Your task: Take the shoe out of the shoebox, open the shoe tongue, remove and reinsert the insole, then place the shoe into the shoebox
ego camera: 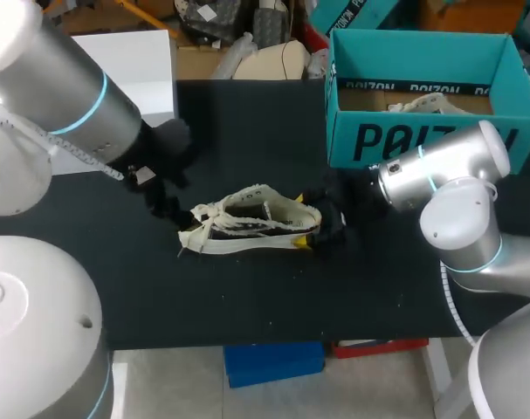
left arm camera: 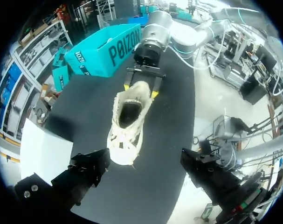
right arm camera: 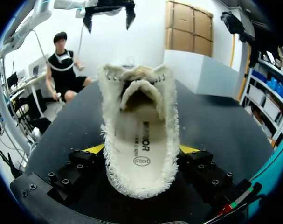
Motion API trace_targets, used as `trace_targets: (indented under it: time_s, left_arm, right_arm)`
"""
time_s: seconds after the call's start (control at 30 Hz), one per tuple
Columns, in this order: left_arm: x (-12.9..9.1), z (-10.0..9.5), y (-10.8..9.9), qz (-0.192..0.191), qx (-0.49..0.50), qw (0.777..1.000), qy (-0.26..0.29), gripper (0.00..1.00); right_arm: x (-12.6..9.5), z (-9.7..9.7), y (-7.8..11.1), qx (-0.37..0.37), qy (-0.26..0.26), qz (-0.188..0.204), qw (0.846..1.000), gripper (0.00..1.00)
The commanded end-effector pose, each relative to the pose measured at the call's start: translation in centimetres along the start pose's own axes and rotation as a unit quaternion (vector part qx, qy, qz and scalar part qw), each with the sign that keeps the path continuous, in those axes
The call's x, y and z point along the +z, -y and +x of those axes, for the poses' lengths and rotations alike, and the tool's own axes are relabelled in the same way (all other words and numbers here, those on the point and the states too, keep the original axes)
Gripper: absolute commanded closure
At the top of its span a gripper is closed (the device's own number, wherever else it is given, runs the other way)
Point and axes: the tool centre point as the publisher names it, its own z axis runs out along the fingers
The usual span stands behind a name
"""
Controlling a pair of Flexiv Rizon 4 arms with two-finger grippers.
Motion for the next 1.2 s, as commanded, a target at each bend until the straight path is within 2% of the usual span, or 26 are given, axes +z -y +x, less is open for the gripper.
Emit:
trace_targets:
  time_s: [0.03, 0.1, 0.57, 0.7, 0.8, 0.83, 0.87, 0.9, 0.93, 1.0, 1.03, 1.17, 1.2]
  left_arm:
    - [1.6, -0.9, 1.6, -0.053, -0.104, 0.993, 0.002, 0.0]
    - [1.8, -0.9, 2.0, -0.036, -0.124, 0.991, -0.033, 0.0]
    - [1.8, -0.9, 2.0, -0.036, -0.124, 0.991, -0.033, 0.0]
    - [2.3, -1.2, 3.2, -0.042, -0.215, 0.976, 0.019, 0.0]
    - [3.1, -1.6, 4.3, -0.082, -0.306, 0.946, 0.066, 0.0]
    - [3.4, -1.7, 4.5, -0.105, -0.338, 0.933, 0.07, 0.0]
    - [3.9, -2.0, 4.8, -0.139, -0.377, 0.911, 0.098, 0.0]
    - [4.1, -2.0, 4.9, -0.133, -0.396, 0.904, 0.087, 0.0]
    - [4.4, -2.2, 4.9, -0.175, -0.425, 0.883, 0.096, 0.0]
    - [4.8, -2.3, 5.1, -0.19, -0.461, 0.861, 0.1, 0.0]
    - [5.0, -2.5, 5.1, -0.205, -0.489, 0.84, 0.113, 0.0]
    - [4.8, -2.8, 5.4, -0.211, -0.549, 0.802, 0.104, 0.0]
    - [4.8, -2.8, 5.5, -0.206, -0.554, 0.8, 0.102, 0.0]
  right_arm:
    - [0.2, 0.0, 0.0, 0.001, 0.0, 0.0, 1.0, 1.0]
    - [0.2, 0.0, 0.0, 0.001, 0.0, 0.0, 1.0, 1.0]
    - [0.2, 0.0, 0.0, 0.001, 0.0, 0.0, 1.0, 1.0]
    - [0.2, 0.0, 0.0, 0.001, 0.0, 0.0, 1.0, 1.0]
    - [0.2, 0.0, 0.0, 0.001, 0.0, 0.0, 1.0, 1.0]
    - [0.2, 0.0, 0.0, 0.001, 0.0, 0.0, 1.0, 1.0]
    - [0.2, 0.0, 0.0, 0.001, 0.0, 0.0, 1.0, 1.0]
    - [0.2, 0.0, 0.0, 0.001, 0.0, 0.0, 1.0, 1.0]
    - [0.2, 0.0, 0.0, 0.001, 0.0, 0.0, 1.0, 1.0]
    - [0.2, 0.0, 0.0, 0.001, 0.0, 0.0, 1.0, 1.0]
    - [0.2, 0.0, 0.0, 0.001, 0.0, 0.0, 1.0, 1.0]
    - [0.2, 0.0, 0.0, 0.001, 0.0, 0.0, 1.0, 1.0]
    - [0.2, 0.0, 0.0, 0.001, 0.0, 0.0, 1.0, 1.0]
